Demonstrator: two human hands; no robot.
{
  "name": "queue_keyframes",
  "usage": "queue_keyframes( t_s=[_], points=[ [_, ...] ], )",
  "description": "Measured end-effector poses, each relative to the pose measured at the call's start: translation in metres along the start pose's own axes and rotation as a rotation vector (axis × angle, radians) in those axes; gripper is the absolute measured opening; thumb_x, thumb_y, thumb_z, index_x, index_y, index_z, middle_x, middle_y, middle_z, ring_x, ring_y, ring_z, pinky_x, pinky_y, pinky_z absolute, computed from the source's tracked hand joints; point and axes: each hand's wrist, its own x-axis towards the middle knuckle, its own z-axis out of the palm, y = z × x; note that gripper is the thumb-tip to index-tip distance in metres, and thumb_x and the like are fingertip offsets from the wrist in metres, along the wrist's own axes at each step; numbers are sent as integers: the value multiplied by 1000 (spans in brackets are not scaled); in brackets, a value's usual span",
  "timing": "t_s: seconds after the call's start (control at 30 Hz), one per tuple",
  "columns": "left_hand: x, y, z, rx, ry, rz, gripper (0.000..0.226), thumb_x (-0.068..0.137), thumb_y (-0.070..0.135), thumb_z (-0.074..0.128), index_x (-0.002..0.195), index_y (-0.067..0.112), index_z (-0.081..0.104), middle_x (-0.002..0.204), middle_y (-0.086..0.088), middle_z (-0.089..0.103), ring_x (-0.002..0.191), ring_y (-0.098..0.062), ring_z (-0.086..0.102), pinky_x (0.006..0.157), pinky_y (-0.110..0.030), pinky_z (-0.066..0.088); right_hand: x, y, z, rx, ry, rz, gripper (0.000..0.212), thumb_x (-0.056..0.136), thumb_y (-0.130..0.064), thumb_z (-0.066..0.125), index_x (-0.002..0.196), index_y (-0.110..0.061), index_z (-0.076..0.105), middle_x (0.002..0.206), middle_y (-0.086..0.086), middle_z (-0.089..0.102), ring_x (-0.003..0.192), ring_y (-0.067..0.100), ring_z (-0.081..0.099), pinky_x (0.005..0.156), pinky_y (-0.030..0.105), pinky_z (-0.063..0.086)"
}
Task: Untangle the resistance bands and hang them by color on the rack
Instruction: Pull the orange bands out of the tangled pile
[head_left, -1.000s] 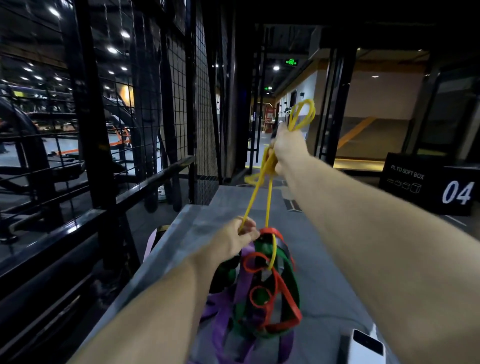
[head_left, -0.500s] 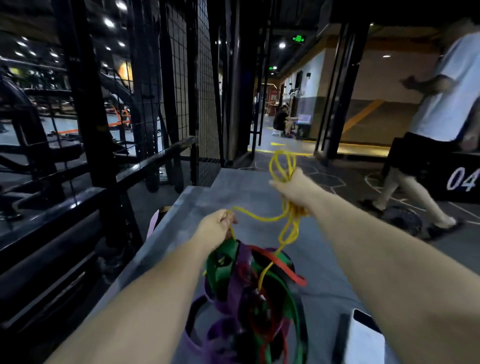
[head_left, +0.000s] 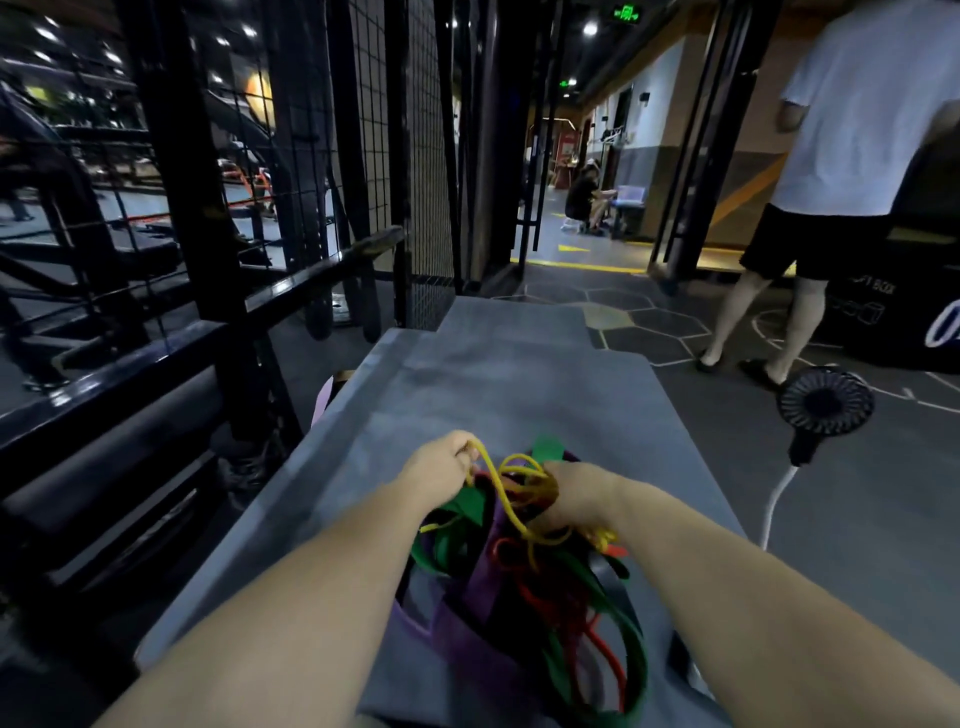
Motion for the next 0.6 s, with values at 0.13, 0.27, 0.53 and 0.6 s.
queue_keyframes(
  t_s=[0.13,0.27,0.53,0.6],
  points=[
    [-10,-3,5,-38,-147,-16,48,88,27,67,131,21,46,110,7,59,106,-13,55,92,-23,40,-2,8,-3,62,38,49,30,73,-43,81,80,-32,54,93,-5,63,90,13,57,75,23,41],
    [-17,-12,12,130,-104,34,66,78,30,76,135,21,44,130,-1,49,119,-19,50,100,-27,39,0,16,-4,180,123,94,25,75,-37,80,80,-29,57,92,-2,65,92,18,62,77,25,44],
    [-20,-8,9,61,53,20,63,74,28,78,128,21,46,119,1,40,111,-24,51,94,-31,43,2,20,-25,691,644,166,26,72,-18,82,80,-24,58,80,0,67,82,24,66,76,35,52],
    [-18,7,0,-2,20,53,66,74,28,78,131,19,47,127,1,38,109,-20,53,94,-29,44,0,14,-42,739,733,96,25,77,-16,78,78,-28,56,78,-2,66,79,22,64,75,37,51]
  ],
)
